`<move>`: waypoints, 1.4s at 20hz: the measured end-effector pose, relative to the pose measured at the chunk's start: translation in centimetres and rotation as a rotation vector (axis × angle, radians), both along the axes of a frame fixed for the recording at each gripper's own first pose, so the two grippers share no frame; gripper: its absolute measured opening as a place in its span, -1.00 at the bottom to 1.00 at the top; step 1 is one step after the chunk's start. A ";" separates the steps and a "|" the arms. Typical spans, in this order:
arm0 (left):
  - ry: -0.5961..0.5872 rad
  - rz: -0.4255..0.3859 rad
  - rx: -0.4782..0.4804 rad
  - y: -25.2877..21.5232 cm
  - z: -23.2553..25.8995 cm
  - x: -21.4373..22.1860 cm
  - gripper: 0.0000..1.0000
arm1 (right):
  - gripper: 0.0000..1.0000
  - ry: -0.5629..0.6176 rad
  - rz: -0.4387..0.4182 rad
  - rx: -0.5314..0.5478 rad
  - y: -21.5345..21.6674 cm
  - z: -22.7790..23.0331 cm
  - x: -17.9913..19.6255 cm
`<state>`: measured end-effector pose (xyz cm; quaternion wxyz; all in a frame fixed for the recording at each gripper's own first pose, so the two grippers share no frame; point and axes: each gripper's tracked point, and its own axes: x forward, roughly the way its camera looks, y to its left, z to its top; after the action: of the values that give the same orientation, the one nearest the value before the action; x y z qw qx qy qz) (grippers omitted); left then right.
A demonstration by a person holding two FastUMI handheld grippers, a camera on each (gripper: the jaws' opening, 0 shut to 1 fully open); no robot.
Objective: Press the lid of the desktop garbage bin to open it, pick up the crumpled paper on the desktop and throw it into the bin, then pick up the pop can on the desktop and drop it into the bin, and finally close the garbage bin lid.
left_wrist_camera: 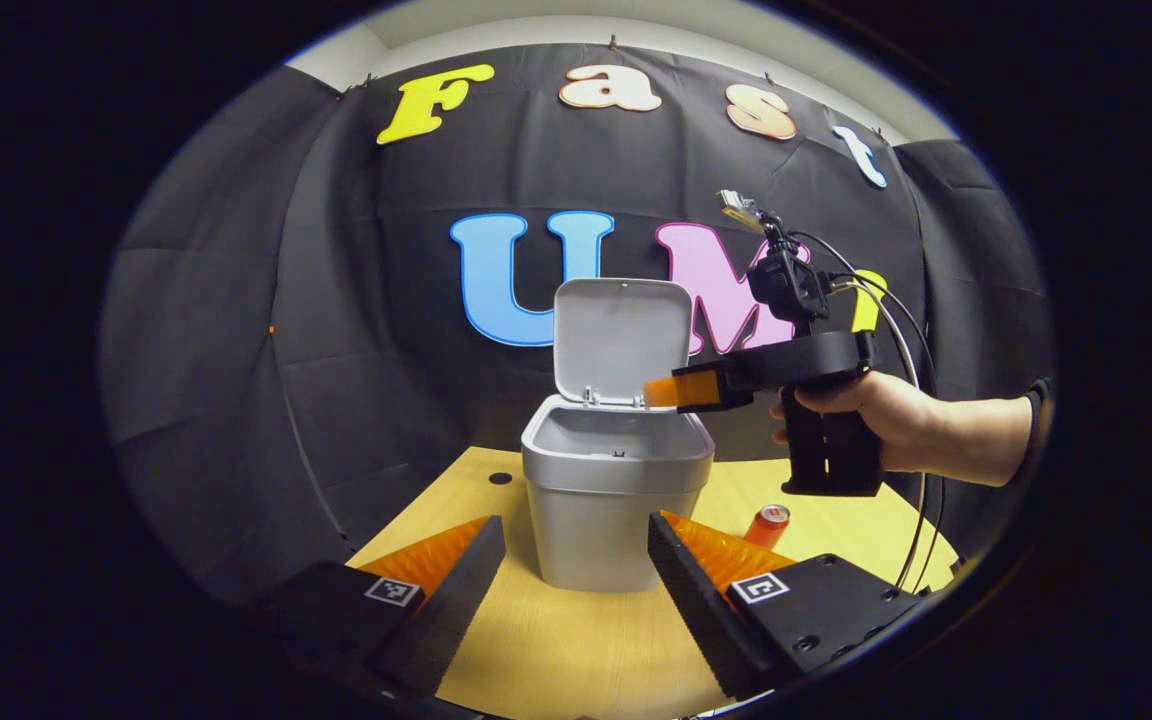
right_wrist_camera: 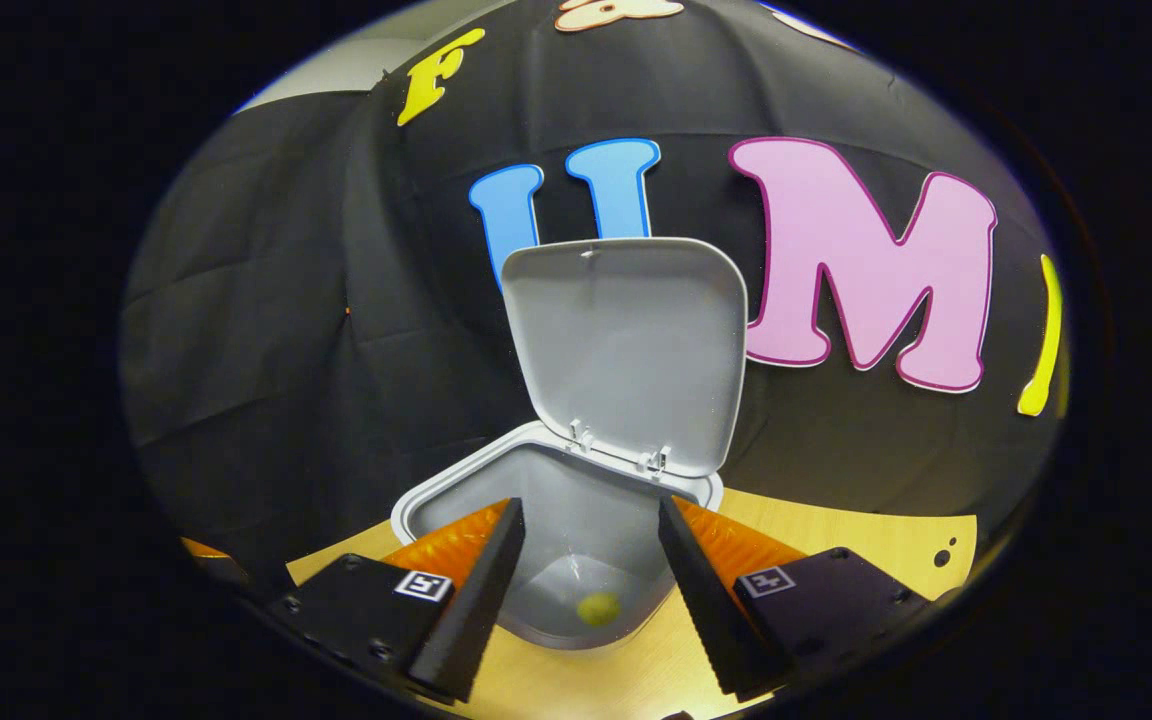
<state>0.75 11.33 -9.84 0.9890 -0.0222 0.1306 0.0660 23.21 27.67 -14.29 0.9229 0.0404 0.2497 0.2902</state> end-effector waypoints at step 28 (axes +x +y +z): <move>0.186 -0.460 0.018 -28.1 -24.7 19.7 0.95 | 0.94 -0.339 -0.717 -0.248 -44.3 -6.1 -7.9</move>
<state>20.49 -16.80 -34.50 0.9619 0.0232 0.2221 -0.1579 15.29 -16.58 -20.34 0.9915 -0.0352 0.0972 -0.0794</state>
